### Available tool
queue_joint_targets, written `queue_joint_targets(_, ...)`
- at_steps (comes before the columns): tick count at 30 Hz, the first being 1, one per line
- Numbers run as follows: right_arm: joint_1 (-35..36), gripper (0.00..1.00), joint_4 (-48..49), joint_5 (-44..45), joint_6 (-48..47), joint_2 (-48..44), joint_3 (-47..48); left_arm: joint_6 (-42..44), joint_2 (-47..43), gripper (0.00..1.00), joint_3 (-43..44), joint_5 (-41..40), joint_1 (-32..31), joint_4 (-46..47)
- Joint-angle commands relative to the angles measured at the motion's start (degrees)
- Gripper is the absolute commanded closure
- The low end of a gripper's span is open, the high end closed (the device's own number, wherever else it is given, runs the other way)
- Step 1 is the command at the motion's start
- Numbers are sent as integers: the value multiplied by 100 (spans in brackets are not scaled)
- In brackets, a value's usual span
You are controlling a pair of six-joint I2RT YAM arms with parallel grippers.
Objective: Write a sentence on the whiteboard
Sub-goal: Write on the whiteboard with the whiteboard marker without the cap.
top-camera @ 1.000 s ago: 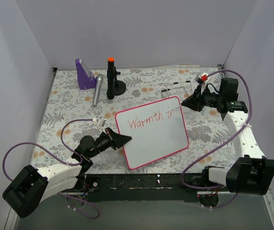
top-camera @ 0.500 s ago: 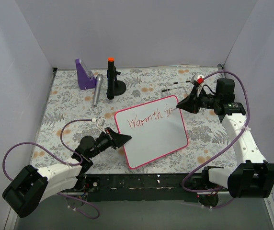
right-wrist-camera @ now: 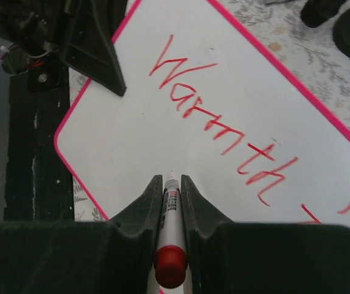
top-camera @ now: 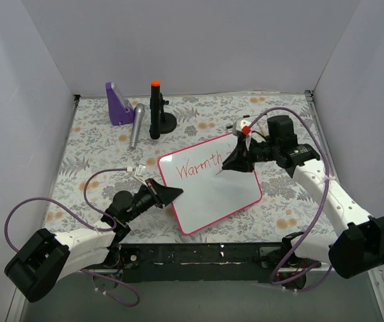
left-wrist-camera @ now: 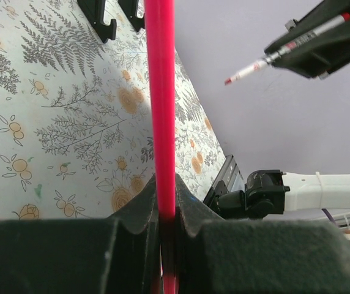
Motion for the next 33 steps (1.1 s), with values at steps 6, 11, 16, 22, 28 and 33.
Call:
queue_joint_targets(6, 1260, 99, -293, 220, -491, 110, 123, -203, -79, 100, 110, -299, -15, 822)
queue_joint_targets(11, 1393, 99, -179, 265, -544, 22, -61, -168, -290, 100, 49, -379, -15, 690)
queue_joint_targets(16, 1428, 99, -65, 291, -596, -22, -238, -63, -510, 100, 5, -449, -15, 514)
queue_joint_targets(22, 1428, 99, -3, 300, -649, -74, -352, -54, -545, 100, -13, -440, -15, 540)
queue_joint_targets(28, 1428, 99, -12, 309, -658, -118, -387, -45, -528, 100, -13, -388, -15, 567)
queue_joint_targets(33, 1428, 99, 14, 300, -658, -145, -422, -45, -554, 100, -22, -396, -15, 540)
